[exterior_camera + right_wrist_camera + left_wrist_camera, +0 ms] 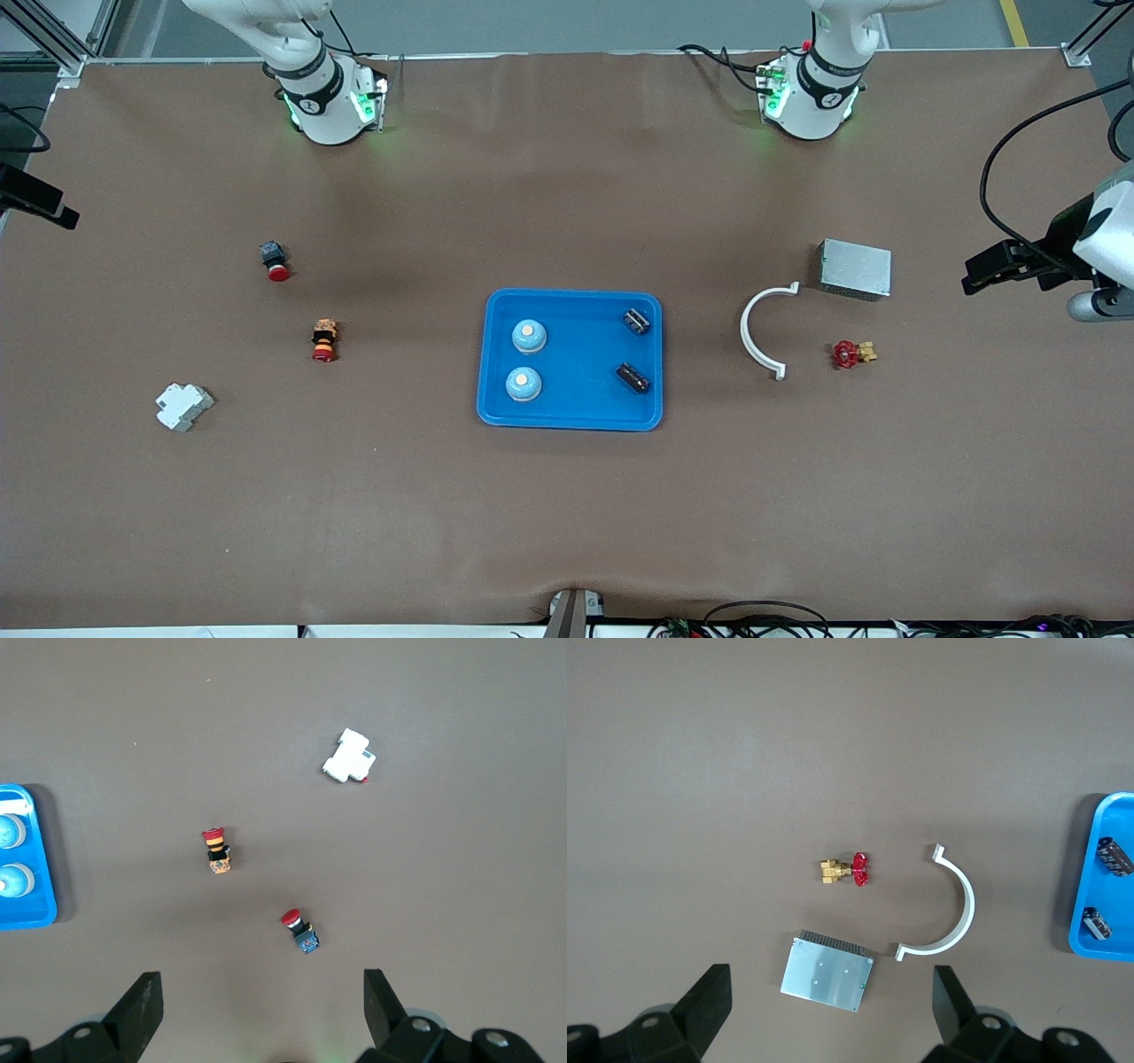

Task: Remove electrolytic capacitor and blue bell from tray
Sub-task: 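Move the left gripper and the right gripper toward the blue tray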

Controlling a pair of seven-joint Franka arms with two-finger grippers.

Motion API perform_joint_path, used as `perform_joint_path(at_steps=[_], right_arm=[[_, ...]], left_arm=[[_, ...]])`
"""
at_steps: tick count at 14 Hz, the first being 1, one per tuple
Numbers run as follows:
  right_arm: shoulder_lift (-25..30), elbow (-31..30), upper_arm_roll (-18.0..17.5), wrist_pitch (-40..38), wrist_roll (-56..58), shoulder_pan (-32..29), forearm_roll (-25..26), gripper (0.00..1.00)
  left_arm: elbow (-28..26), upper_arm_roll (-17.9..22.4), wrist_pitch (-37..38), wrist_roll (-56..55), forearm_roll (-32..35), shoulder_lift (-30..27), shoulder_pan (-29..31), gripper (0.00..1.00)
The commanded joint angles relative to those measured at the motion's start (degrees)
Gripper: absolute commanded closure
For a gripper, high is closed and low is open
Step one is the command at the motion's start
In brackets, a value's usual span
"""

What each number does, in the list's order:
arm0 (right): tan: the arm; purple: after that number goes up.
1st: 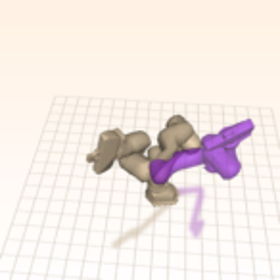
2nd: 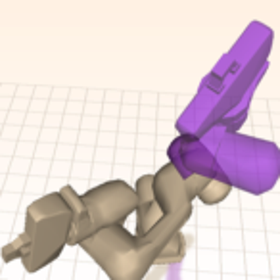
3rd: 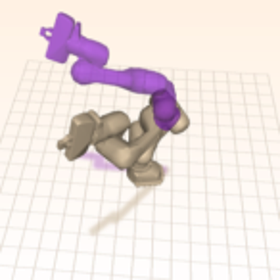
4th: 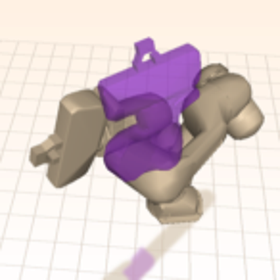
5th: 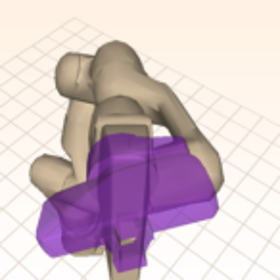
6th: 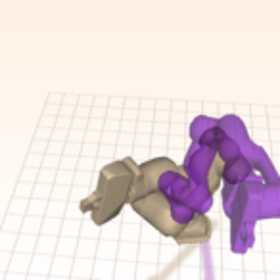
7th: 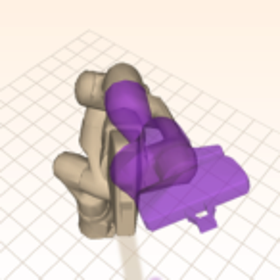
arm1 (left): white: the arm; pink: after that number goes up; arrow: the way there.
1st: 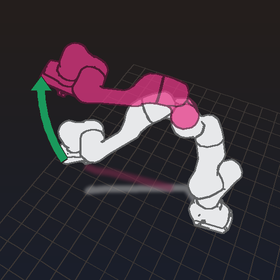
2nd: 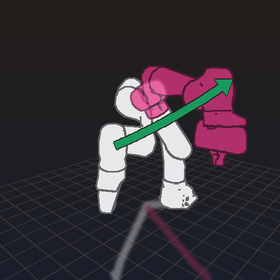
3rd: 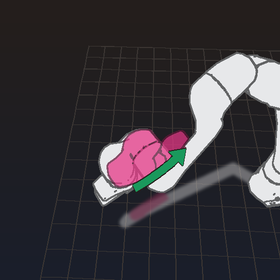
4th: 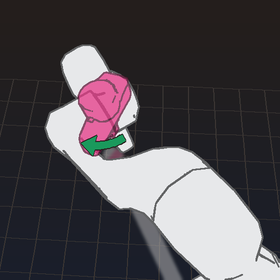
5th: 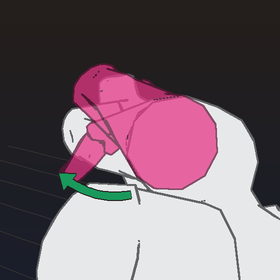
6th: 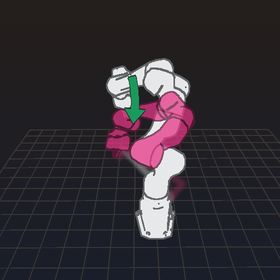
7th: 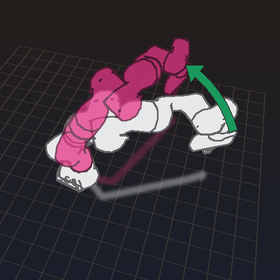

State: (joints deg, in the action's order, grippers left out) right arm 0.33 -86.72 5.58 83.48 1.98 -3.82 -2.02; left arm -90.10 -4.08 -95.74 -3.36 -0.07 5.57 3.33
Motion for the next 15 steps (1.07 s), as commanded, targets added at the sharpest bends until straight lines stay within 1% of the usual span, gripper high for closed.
perform_joint_path(at_steps=[1,11,14,15], right_arm=[[0.8,-0.5,-0.7,0.1,0.6,-0.9,-0.4,0.00],[1.1,-1.2,-0.9,-0.1,-0.5,-0.3,-0.7,0.00],[1.4,-3.4,-0.9,1.2,-2.4,0.2,-4.6,0.00],[2.2,-5.1,-0.9,1.9,-3.7,0.7,-4.7,0.00]], left_arm=[[0.7,-0.1,0.7,0.9,-0.3,0.3,0.3,0.00],[0.8,-0.1,0.8,0.6,-0.4,0.9,0.2,0.00],[0.8,-0.7,1.4,-2.6,-0.5,1.3,-0.9,0.00],[0.8,-0.7,1.4,-4.4,-0.5,1.5,-2.3,0.00]])
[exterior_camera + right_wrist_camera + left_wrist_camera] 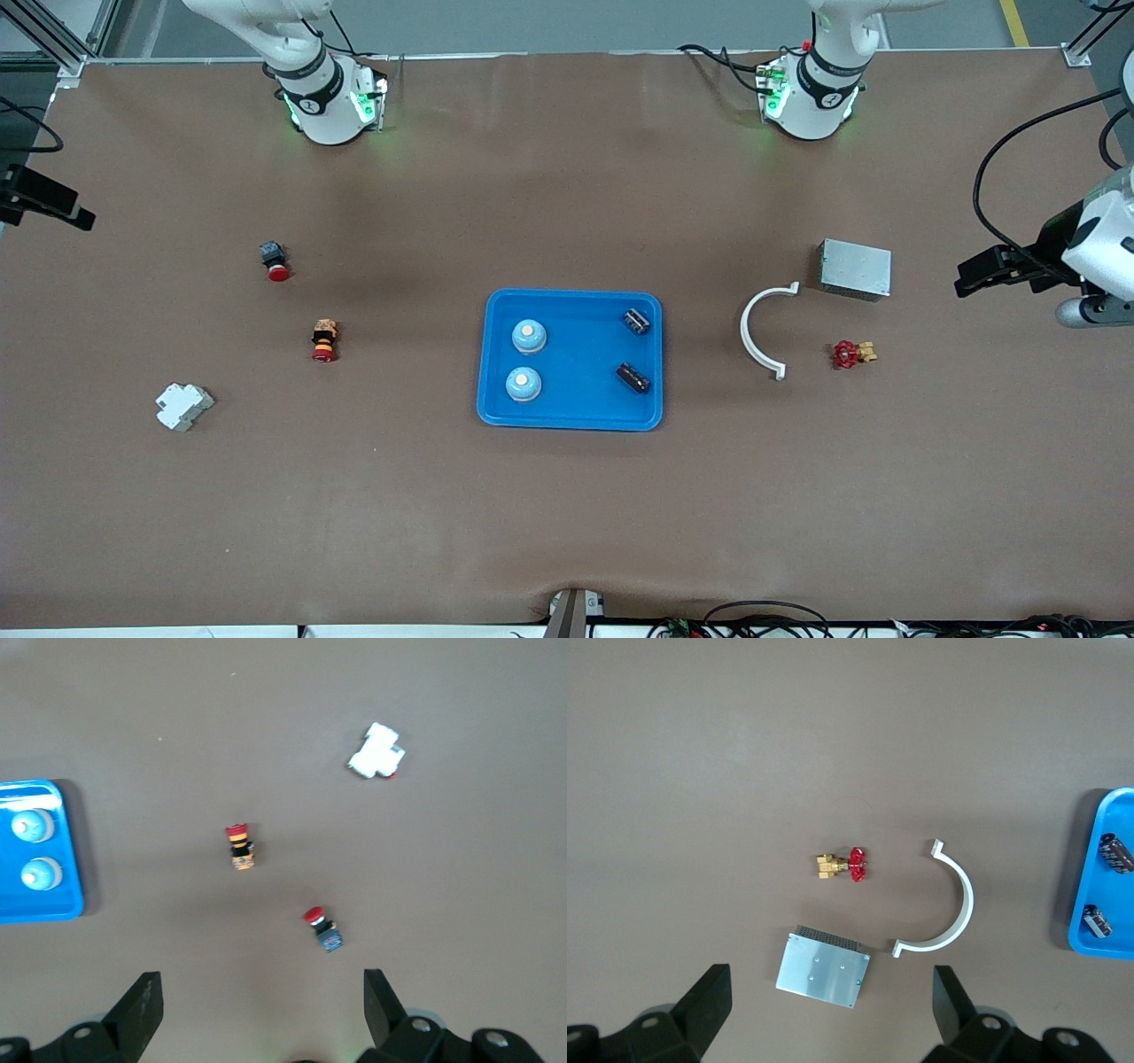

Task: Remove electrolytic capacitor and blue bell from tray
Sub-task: 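Move the left gripper and the right gripper toward the blue tray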

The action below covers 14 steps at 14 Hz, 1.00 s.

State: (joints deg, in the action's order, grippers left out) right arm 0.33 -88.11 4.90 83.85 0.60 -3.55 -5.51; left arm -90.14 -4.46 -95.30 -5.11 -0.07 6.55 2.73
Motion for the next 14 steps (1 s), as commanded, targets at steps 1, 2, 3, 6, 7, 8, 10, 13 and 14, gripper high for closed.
perform_joint_path(at_steps=[1,2,3,6,7,8,10,13,14], right_arm=[[3.1,-5.9,-0.2,3.1,-4.3,1.5,-1.3,0.00],[4.4,-9.1,-0.2,5.2,-6.1,2.5,-1.3,0.00],[6.2,-12.6,-0.2,8.0,-7.9,4.2,-1.3,0.00],[8.6,-20.9,-0.2,15.1,-14.7,9.2,-1.3,0.00],[8.3,-22.3,-0.2,16.9,-17.9,10.9,-1.3,0.00],[8.2,-23.9,-0.2,19.2,-20.9,12.9,-1.3,0.00],[8.1,-26.8,-0.2,22.7,-27.7,17.9,-1.2,0.00],[6.8,-31.9,-0.2,29.2,-35.5,24.4,-1.3,0.00],[4.9,-32.0,-0.2,30.9,-40.5,27.5,-1.2,0.00]], left_arm=[[0.8,-0.4,1.0,-6.5,-0.4,1.1,-3.9,0.00],[0.8,-0.4,1.1,-11.6,-0.4,1.3,-5.8,0.00],[0.9,-0.4,1.1,-15.9,-0.3,2.0,-7.8,0.00],[1.1,-0.4,0.9,-25.4,-0.3,5.0,-12.9,0.00],[1.0,-0.4,0.7,-28.3,-0.3,6.0,-14.0,0.00],[1.1,-0.4,0.5,-31.0,-0.3,7.2,-15.2,0.00],[4.2,-0.4,-0.1,-39.1,-0.4,12.1,-18.3,0.00],[11.6,-0.1,-0.3,-53.0,-0.4,21.3,-22.4,0.00],[12.3,0.0,-2.1,-55.0,-0.3,23.2,-23.3,0.00]])
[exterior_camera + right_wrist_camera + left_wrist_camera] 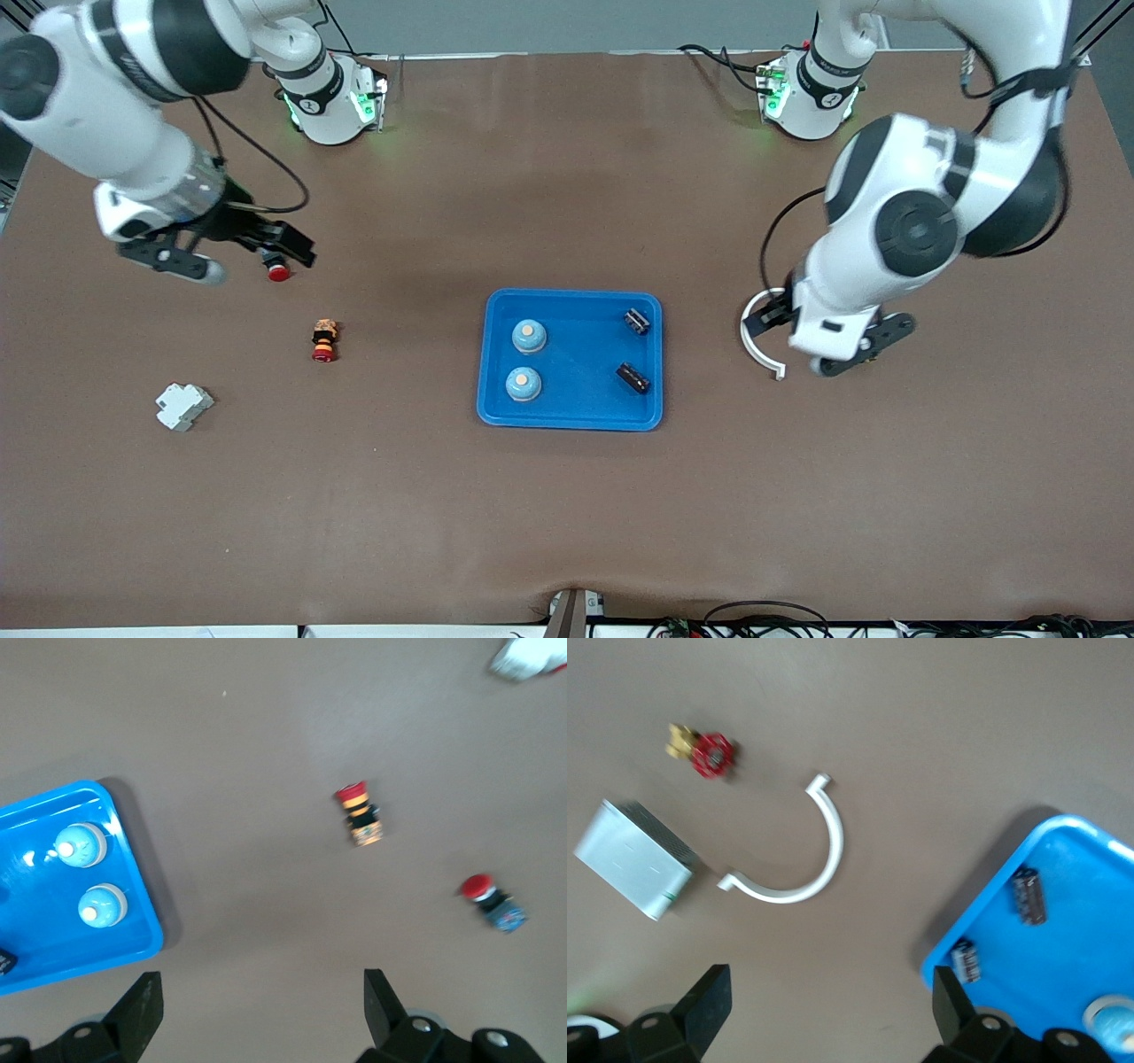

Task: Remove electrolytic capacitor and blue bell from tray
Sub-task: 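Move the left gripper and the right gripper toward the blue tray, then grasp a capacitor with the left gripper while the right gripper grasps a bell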

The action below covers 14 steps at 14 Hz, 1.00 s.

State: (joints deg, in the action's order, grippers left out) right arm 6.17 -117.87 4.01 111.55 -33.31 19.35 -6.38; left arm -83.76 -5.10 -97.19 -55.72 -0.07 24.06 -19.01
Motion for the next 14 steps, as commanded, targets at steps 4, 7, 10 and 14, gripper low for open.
perform_joint_path(at_steps=[4,7,10,14], right_arm=[[-8.7,-2.0,0.6,11.5,-16.9,11.8,-0.3,0.00],[-14.7,-0.9,0.6,17.6,-23.4,14.8,-0.4,0.00],[-20.6,1.7,0.6,22.6,-27.7,17.3,-0.4,0.00],[-31.1,10.6,0.6,23.5,-32.6,19.8,-0.3,0.00]], left_arm=[[5.9,0.3,-10.3,-15.4,-0.6,12.6,-3.7,0.00],[5.9,0.1,-17.6,-22.5,-1.8,13.8,-3.9,0.00],[5.9,0.1,-20.7,-26.0,-4.8,14.1,-4.8,0.00],[5.8,0.1,-24.7,-31.5,-5.1,15.3,-6.4,0.00]])
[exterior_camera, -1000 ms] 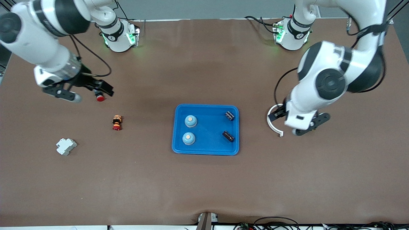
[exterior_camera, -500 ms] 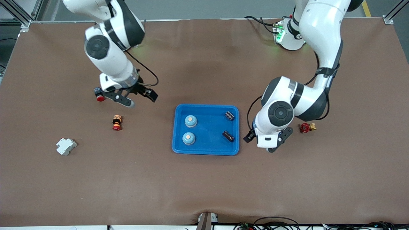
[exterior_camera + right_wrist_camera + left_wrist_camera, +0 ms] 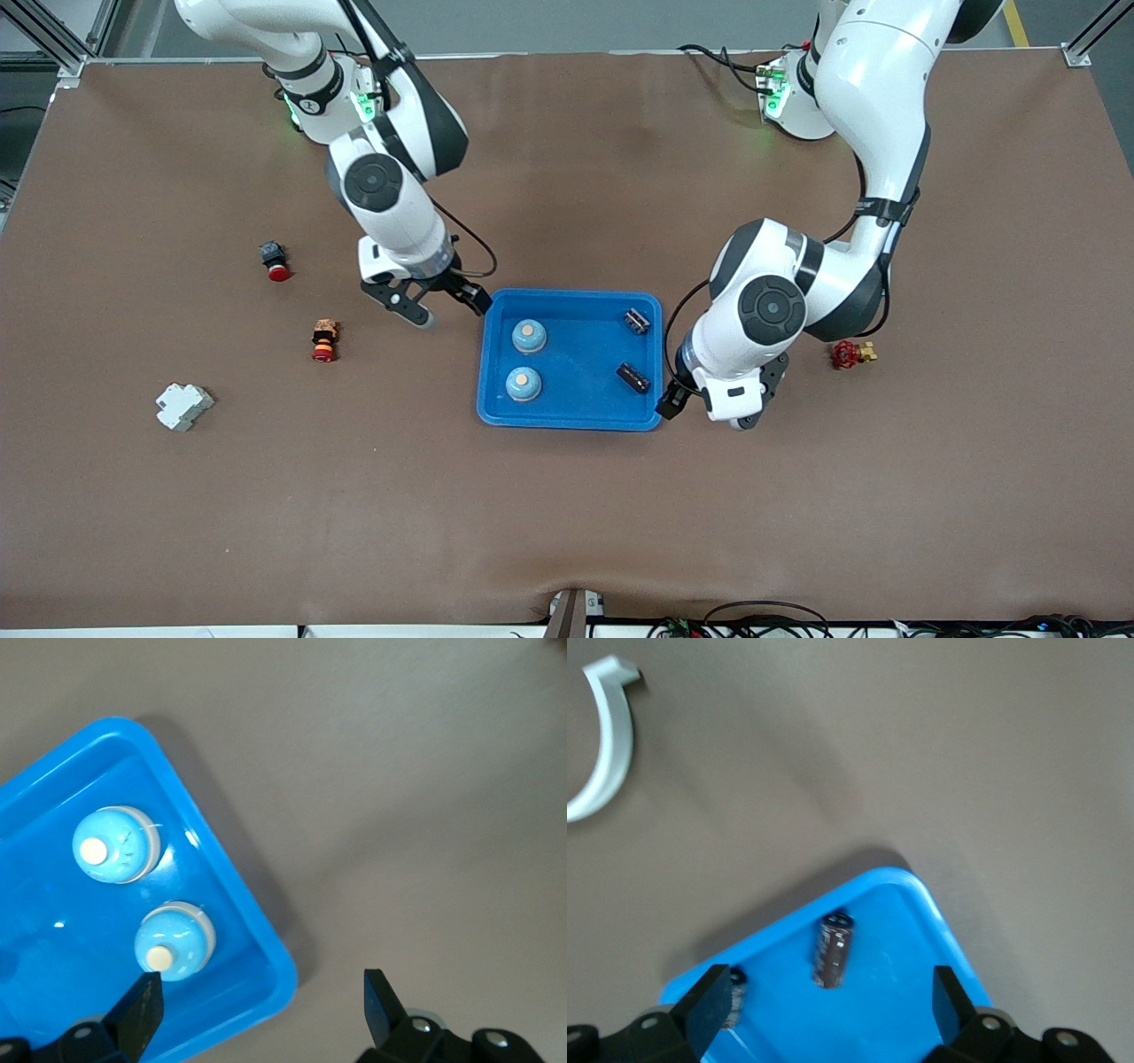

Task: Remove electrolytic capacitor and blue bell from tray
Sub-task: 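Grasp a capacitor with the left gripper while the right gripper grasps a bell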

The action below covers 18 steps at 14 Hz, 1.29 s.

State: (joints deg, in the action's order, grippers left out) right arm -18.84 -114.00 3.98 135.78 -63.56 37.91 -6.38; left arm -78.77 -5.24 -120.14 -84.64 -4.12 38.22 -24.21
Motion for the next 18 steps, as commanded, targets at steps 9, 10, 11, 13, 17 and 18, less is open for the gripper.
perform_joint_path(at_steps=[9,10,11,13,17,18], right_arm=[[-18.2,17.3,0.7,-0.6,-6.1,2.4,-0.5,0.00],[-18.9,18.2,0.7,-0.6,-7.0,2.5,-0.5,0.00],[-19.6,18.9,0.7,-0.6,-7.3,2.5,-0.6,0.00],[-20.5,19.0,0.7,-0.5,-7.3,2.6,-0.7,0.00],[-21.5,19.5,0.7,-0.6,-9.1,3.2,-0.7,0.00],[-21.8,19.9,0.7,-0.6,-9.1,3.4,-0.8,0.00]], left_arm=[[0.8,0.4,-6.4,-2.8,-0.7,6.0,-4.3,0.00],[0.8,0.5,-7.3,-3.2,-0.8,6.9,-4.7,0.00],[0.8,0.6,-7.9,-4.4,-0.6,7.4,-4.8,0.00],[0.8,0.6,-8.4,-4.7,-0.6,8.1,-4.8,0.00],[0.8,0.6,-10.7,-4.7,-0.5,9.7,-5.1,0.00],[0.8,0.7,-11.0,-4.7,-0.5,9.8,-5.2,0.00]])
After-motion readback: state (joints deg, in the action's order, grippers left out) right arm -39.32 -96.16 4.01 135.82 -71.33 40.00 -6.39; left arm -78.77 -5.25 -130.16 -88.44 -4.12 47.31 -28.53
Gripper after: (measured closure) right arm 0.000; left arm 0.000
